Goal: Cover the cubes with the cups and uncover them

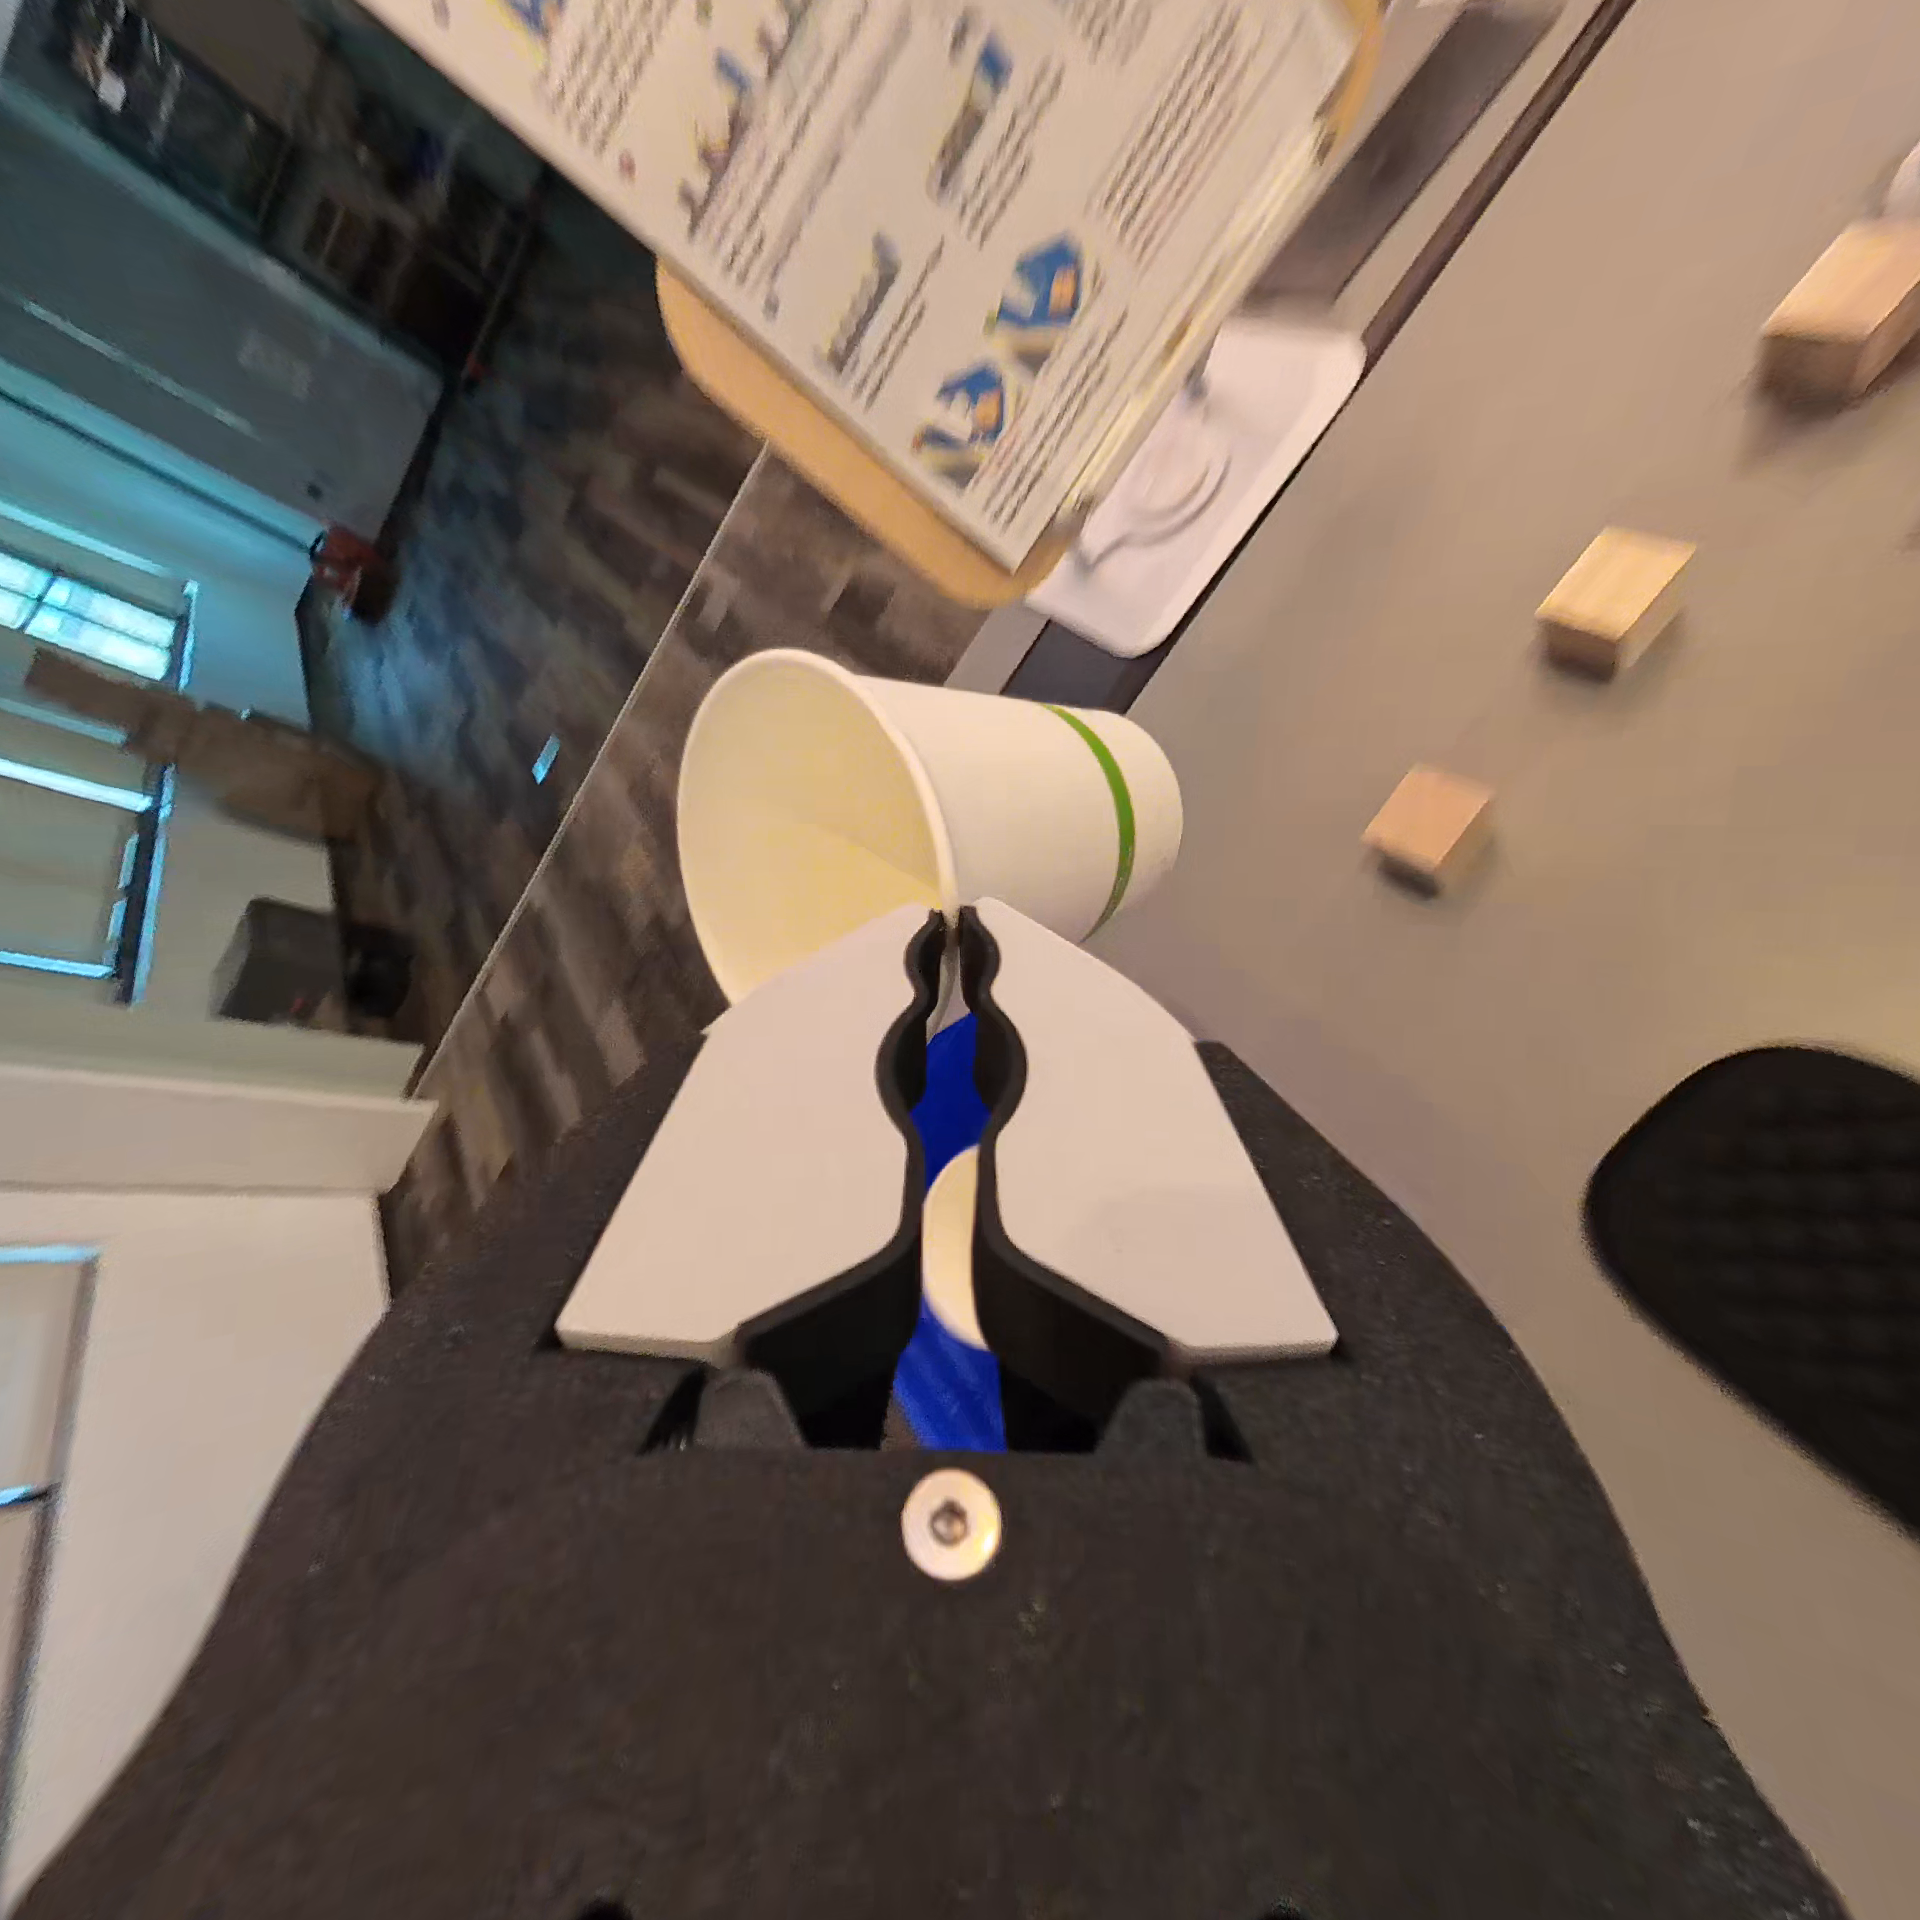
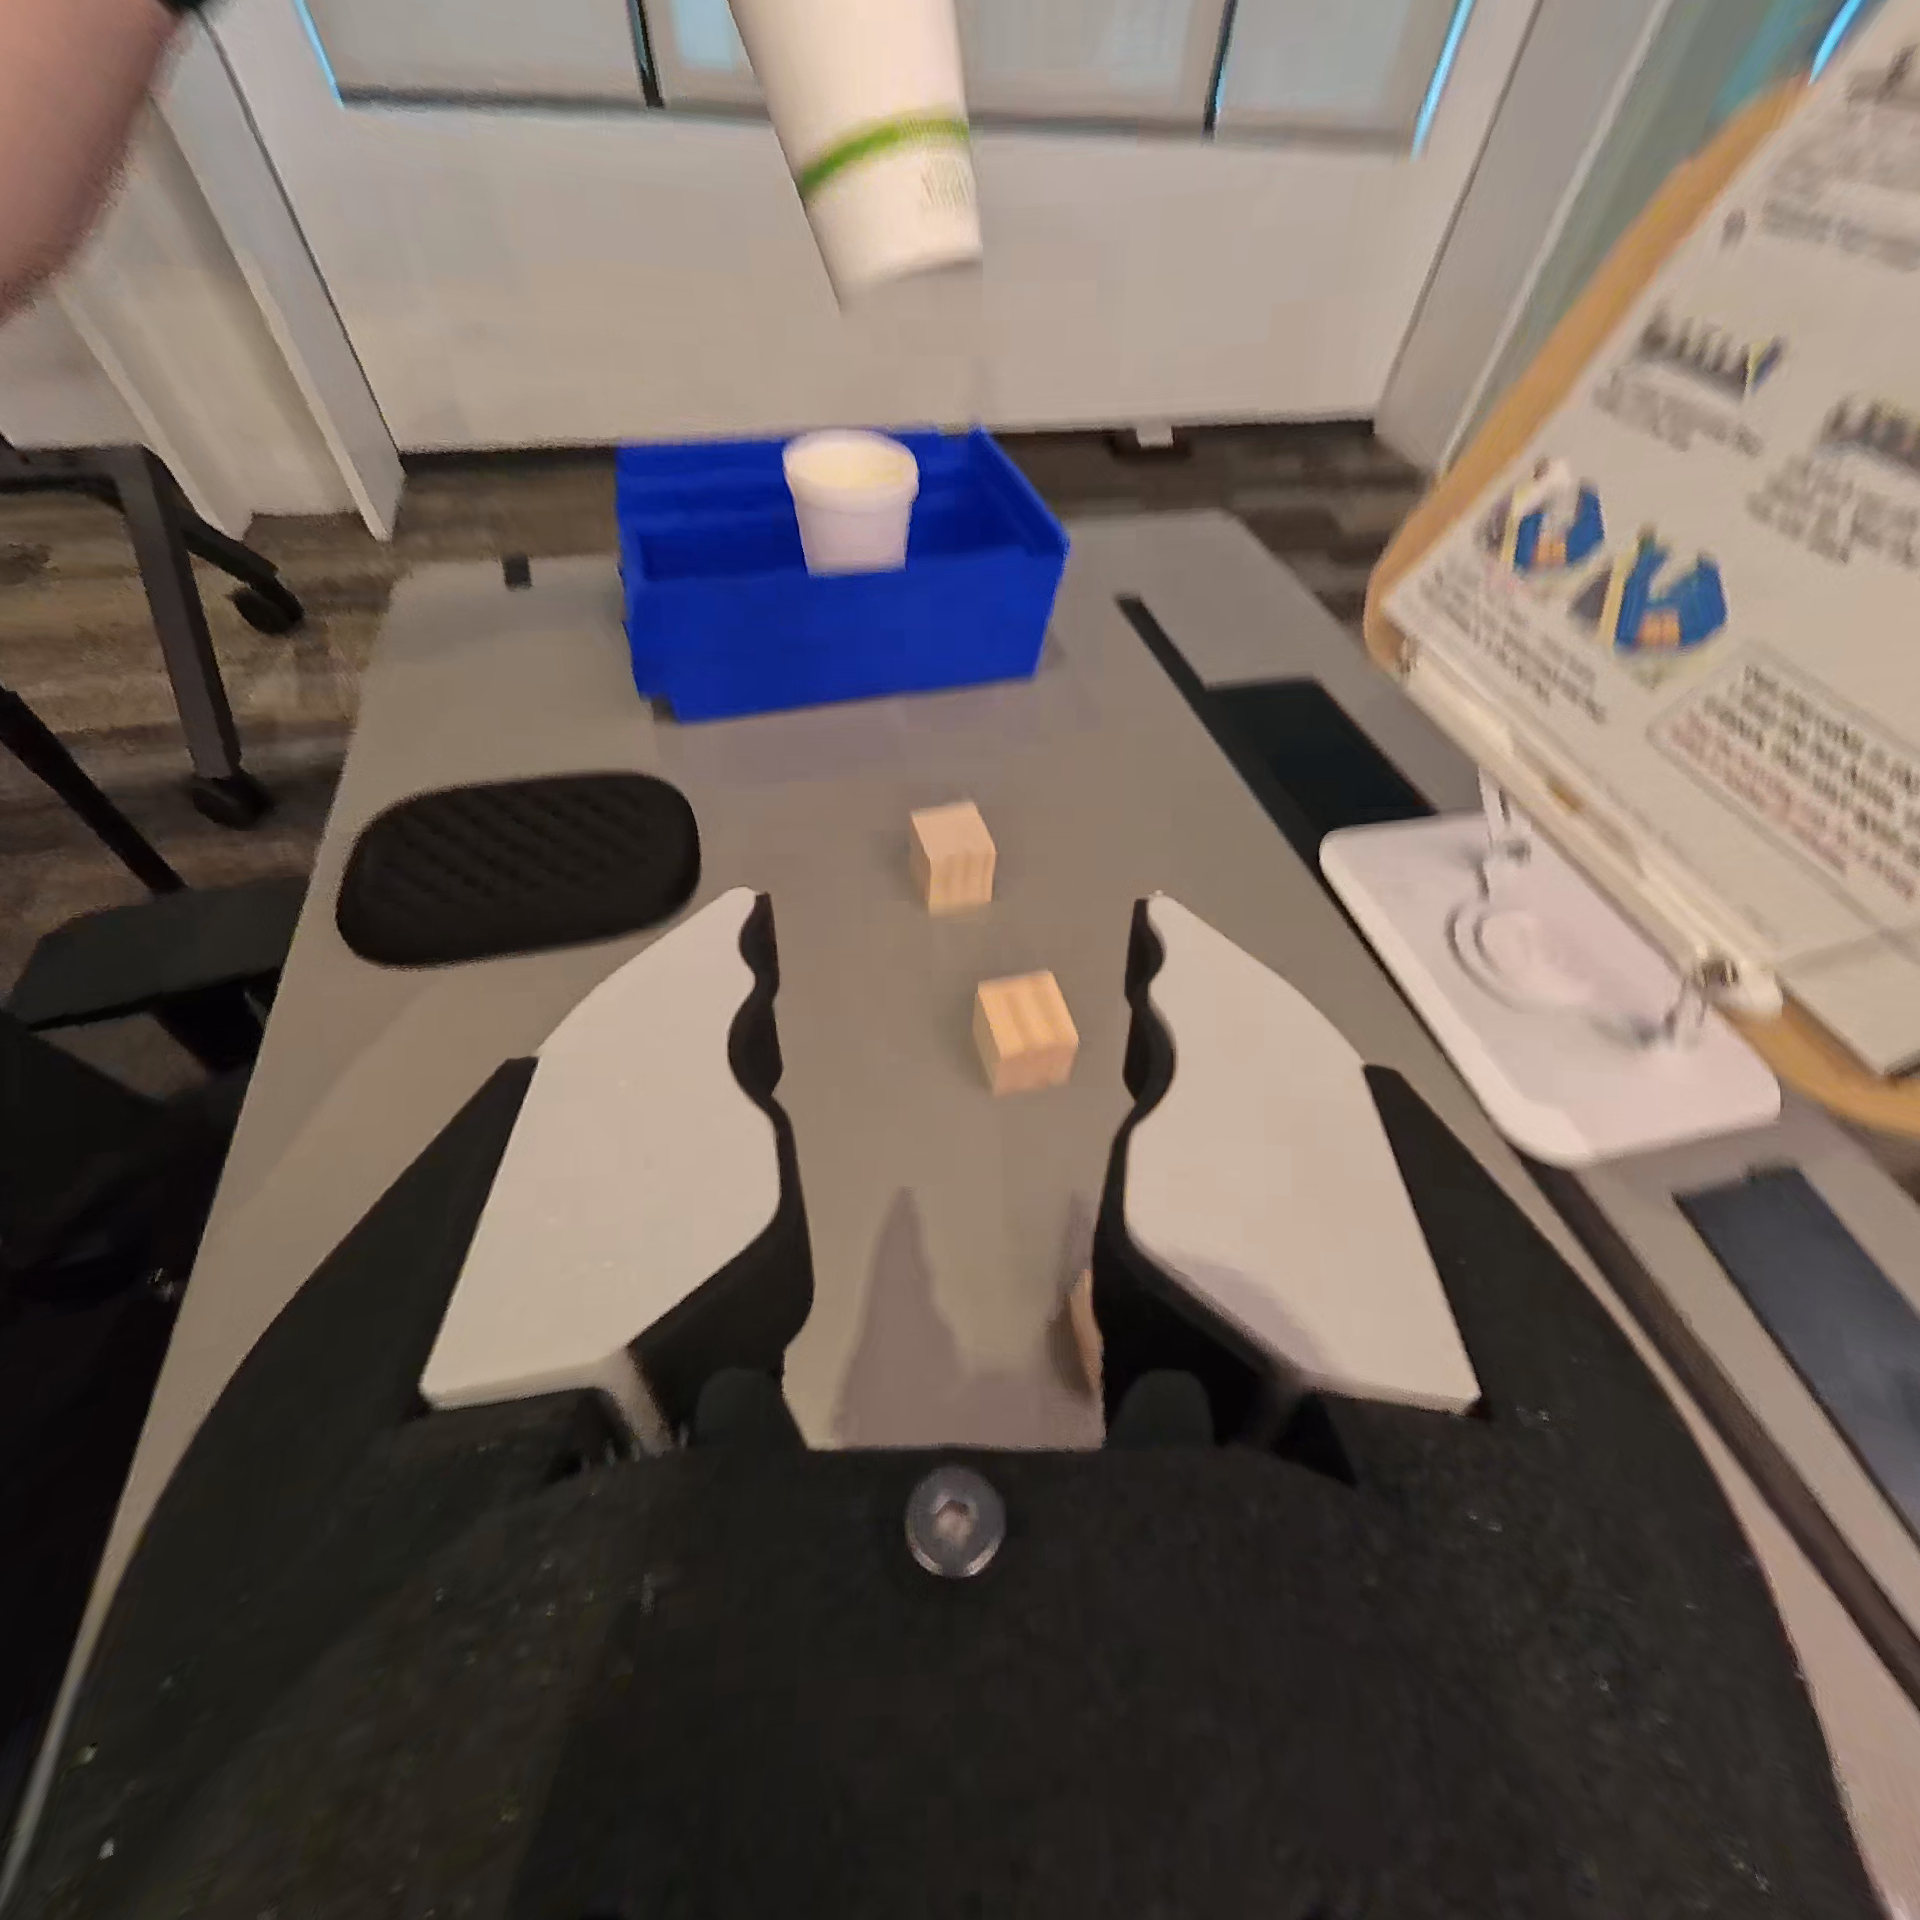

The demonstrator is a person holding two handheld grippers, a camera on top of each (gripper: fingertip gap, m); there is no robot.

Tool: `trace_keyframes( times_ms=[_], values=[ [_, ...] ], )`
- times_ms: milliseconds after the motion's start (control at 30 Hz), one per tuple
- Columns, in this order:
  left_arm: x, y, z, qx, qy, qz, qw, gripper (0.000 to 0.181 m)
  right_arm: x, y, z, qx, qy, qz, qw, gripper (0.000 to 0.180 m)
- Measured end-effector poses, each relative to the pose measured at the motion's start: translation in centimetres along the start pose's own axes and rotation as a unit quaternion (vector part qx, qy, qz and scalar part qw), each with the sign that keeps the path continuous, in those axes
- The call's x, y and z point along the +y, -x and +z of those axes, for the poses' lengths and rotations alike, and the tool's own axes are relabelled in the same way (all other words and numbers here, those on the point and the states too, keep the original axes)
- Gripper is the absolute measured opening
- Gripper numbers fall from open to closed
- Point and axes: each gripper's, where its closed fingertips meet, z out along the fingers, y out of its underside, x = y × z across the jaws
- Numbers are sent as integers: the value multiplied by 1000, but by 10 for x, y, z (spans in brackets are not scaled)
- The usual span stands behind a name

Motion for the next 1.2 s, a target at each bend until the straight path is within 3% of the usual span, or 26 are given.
trace_keyframes(
  times_ms=[200,400,567,800,867,967,1200],
  values=[
    [-58,-47,4,58,-114,-43,991,3,-52,11,32,-3,-164,-28,986,81],
    [-105,-89,8,132,-195,-66,970,3,-64,24,65,18,-234,-59,970,100],
    [-126,-114,6,177,-229,-74,954,2,-67,20,75,36,-296,-19,954,112],
    [-140,-145,10,215,-241,-57,945,2,-76,38,77,12,-341,-16,940,110],
    [-143,-148,10,216,-247,-56,943,2,-77,39,75,15,-348,-17,937,105],
    [-146,-149,7,217,-255,-55,941,2,-78,42,72,11,-352,-24,936,82],
    [-143,-152,4,212,-255,-44,942,3,-81,44,66,1,-360,-30,932,79]
  ],
)
